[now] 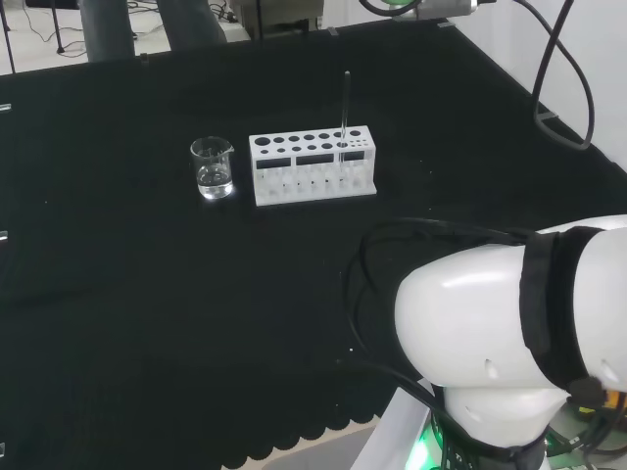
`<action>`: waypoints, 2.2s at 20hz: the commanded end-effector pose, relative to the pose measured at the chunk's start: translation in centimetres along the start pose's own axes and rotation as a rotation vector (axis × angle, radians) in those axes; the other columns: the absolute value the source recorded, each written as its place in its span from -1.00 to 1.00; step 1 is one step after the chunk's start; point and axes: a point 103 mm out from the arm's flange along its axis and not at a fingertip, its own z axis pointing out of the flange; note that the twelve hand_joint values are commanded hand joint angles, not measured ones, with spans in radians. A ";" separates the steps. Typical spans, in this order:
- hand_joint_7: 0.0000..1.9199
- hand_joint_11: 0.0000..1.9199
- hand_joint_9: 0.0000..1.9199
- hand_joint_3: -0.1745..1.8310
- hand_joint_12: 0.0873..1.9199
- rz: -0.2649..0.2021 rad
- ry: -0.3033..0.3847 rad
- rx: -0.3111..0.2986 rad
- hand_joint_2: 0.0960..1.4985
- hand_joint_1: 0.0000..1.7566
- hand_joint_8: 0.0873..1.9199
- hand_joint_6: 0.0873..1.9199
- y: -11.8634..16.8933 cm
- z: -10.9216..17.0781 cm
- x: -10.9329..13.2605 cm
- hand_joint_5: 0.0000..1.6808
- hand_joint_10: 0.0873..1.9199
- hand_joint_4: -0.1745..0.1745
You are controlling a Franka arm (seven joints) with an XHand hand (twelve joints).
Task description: Take the glass rod from the white test tube rack.
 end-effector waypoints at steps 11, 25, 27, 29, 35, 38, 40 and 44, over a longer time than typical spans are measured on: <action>-0.98 -0.97 -0.87 -0.30 0.52 0.007 -0.022 -0.005 0.11 -0.18 -0.04 -1.00 0.2 0.1 0.3 -0.78 -0.04 -1.00; -0.96 -0.94 -0.84 -0.27 0.52 0.028 0.018 0.023 0.09 -0.18 -0.03 -1.00 4.6 0.2 -2.4 -0.76 -0.04 -1.00; -0.96 -0.94 -0.84 -0.27 0.52 0.049 0.016 0.026 0.08 -0.18 -0.03 -1.00 5.4 0.0 -3.4 -0.76 -0.04 -1.00; -0.95 -0.93 -0.84 -0.27 0.52 0.070 0.012 0.029 0.08 -0.18 -0.03 -1.00 6.2 0.0 -4.3 -0.76 -0.04 -1.00; -0.94 -0.92 -0.83 -0.26 0.52 0.083 0.032 0.033 0.08 -0.17 -0.03 -1.00 8.8 0.5 -5.8 -0.76 -0.04 -1.00; -0.94 -0.90 -0.82 -0.26 0.52 0.094 0.032 0.045 0.08 -0.18 -0.03 -1.00 10.1 0.9 -6.2 -0.76 -0.04 -1.00; -0.93 -0.89 -0.81 -0.26 0.52 0.098 0.022 0.050 0.07 -0.18 -0.03 -1.00 11.1 1.3 -6.4 -0.76 -0.04 -1.00; -0.93 -0.88 -0.81 -0.25 0.51 0.104 0.013 0.066 0.07 -0.17 -0.03 -1.00 12.8 2.1 -6.7 -0.76 -0.04 -1.00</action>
